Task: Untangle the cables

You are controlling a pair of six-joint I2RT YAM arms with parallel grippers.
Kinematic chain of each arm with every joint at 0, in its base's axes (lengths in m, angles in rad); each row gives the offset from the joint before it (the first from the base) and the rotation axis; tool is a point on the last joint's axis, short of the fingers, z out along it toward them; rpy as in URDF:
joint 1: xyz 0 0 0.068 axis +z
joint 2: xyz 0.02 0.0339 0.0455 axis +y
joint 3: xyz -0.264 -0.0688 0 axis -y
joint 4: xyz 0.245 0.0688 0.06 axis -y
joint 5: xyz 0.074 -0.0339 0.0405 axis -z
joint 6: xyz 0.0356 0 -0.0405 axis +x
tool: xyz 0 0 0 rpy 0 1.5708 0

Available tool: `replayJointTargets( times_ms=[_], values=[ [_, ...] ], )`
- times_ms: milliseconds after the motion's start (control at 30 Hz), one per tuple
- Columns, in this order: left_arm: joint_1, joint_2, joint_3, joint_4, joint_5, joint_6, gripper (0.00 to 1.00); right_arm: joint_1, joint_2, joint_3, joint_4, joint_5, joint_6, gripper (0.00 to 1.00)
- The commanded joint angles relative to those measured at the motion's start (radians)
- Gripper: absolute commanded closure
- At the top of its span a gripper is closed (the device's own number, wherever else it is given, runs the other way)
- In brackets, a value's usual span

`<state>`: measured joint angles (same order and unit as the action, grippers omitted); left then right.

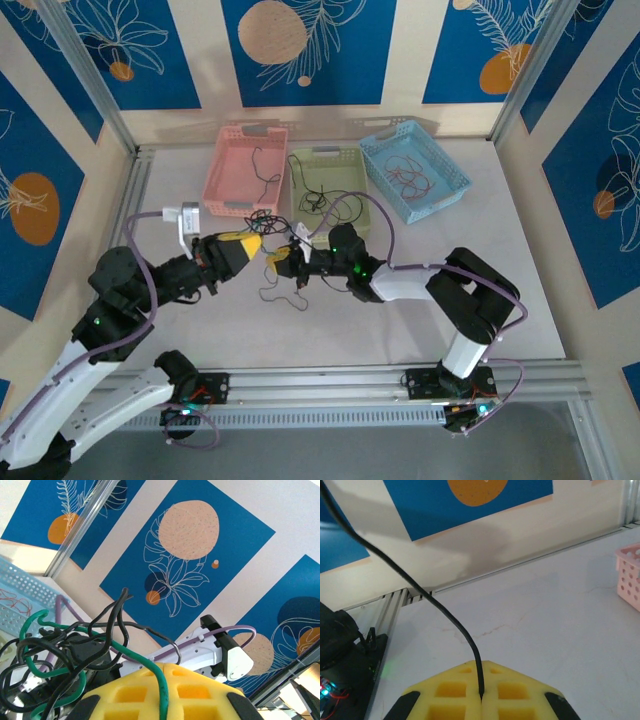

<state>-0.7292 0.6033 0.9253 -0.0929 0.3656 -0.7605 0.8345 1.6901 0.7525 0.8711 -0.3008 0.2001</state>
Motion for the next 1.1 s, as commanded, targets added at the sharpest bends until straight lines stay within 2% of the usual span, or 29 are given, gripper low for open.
replayJointTargets(
  times_ms=[0,100,233,333,467,700,833,933,1067],
  values=[
    [-0.008,-0.031,0.024,-0.026,-0.009,0.016,1.0,-0.05,-0.073,-0.078,0.029,0.079,0.035,1.0],
    [-0.008,-0.054,0.044,-0.083,-0.025,0.044,1.0,-0.152,-0.162,-0.195,0.014,0.171,0.105,1.0],
    [-0.008,-0.097,0.088,-0.18,-0.046,0.096,1.0,-0.399,-0.275,-0.372,0.003,0.227,0.315,1.0],
    [-0.009,-0.143,0.116,-0.237,-0.078,0.131,1.0,-0.549,-0.326,-0.436,-0.029,0.262,0.45,1.0],
    [-0.008,-0.194,0.139,-0.278,-0.097,0.154,1.0,-0.638,-0.319,-0.461,-0.036,0.267,0.541,1.0],
    [-0.008,-0.23,0.138,-0.316,-0.096,0.166,1.0,-0.681,-0.305,-0.474,-0.038,0.272,0.599,1.0],
    [-0.008,-0.231,0.12,-0.323,-0.088,0.164,1.0,-0.672,-0.329,-0.449,-0.039,0.169,0.556,1.0],
    [-0.008,-0.224,0.095,-0.318,-0.083,0.161,1.0,-0.613,-0.409,-0.42,-0.076,0.097,0.493,1.0],
    [-0.008,-0.205,0.041,-0.286,-0.073,0.159,1.0,-0.477,-0.583,-0.373,-0.2,0.046,0.37,1.0]
  ],
)
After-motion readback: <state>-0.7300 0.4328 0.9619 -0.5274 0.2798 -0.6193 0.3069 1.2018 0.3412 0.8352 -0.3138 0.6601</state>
